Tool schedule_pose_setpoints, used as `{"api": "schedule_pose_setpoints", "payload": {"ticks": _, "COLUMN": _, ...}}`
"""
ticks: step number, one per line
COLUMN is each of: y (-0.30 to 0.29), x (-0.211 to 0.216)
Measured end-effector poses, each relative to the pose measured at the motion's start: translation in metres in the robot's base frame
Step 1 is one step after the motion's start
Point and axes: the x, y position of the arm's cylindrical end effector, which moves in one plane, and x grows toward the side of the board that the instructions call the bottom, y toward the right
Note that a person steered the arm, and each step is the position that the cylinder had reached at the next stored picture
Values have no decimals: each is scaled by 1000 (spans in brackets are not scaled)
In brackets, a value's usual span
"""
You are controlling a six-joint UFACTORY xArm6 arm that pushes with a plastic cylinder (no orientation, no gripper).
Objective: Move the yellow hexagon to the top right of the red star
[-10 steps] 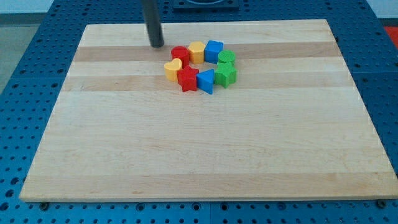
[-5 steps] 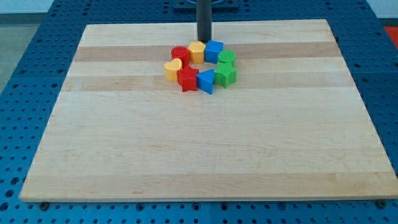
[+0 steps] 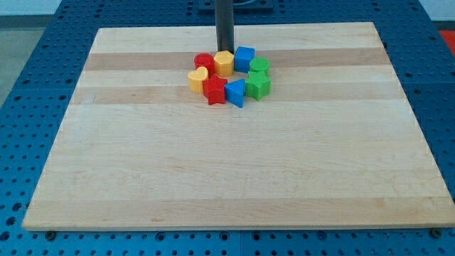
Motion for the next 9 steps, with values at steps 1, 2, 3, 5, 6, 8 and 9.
{"api": "schedule_pose_setpoints", "payload": {"ticks": 1, "y": -3, "x": 14}}
{"api": "schedule_pose_setpoints", "payload": {"ticks": 2, "y": 2, "x": 18}}
{"api": "schedule_pose_setpoints", "payload": {"ticks": 3, "y": 7, "x": 22}}
{"api": "schedule_pose_setpoints", "payload": {"ticks": 5, "y": 12, "x": 50}}
{"api": "schedule_pose_setpoints", "payload": {"ticks": 6, "y": 12, "x": 48}}
{"api": "schedule_pose_setpoints", "payload": {"ticks": 8, "y": 12, "x": 6}}
{"api": "schedule_pose_setpoints", "payload": {"ticks": 9, "y": -4, "x": 1}}
